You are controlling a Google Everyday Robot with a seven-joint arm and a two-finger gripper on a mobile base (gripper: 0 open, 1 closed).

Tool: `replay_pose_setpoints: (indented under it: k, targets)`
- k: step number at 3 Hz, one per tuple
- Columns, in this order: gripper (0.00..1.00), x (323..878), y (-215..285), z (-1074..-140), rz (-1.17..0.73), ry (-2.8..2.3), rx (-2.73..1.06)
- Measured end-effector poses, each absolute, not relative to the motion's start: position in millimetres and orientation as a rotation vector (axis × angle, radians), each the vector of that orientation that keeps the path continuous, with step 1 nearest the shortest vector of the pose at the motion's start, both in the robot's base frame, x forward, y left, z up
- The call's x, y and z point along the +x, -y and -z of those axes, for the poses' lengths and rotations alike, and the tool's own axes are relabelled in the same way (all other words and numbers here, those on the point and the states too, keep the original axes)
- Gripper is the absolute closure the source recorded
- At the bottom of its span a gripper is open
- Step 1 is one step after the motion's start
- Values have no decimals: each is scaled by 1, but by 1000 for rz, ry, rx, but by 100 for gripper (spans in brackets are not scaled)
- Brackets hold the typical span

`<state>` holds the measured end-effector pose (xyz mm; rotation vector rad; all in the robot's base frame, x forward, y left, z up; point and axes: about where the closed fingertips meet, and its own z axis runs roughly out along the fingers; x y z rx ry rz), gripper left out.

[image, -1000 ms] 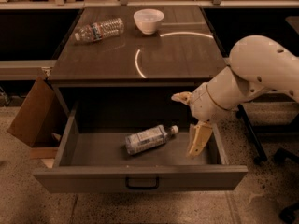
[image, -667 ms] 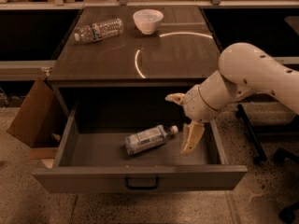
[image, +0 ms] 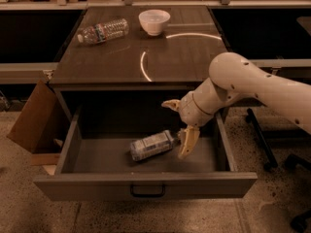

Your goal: Pick blue plastic bottle from top drawer and place on counter

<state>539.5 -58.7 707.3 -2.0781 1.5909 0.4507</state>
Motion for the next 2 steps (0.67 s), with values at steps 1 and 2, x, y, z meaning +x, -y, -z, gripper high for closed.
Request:
replay_pose_setpoints:
  k: [1, 2]
  targets:
    - [0, 550, 49, -682, -443, -1577, -2115]
    - [0, 552, 40, -662, -402, -1575, -2154]
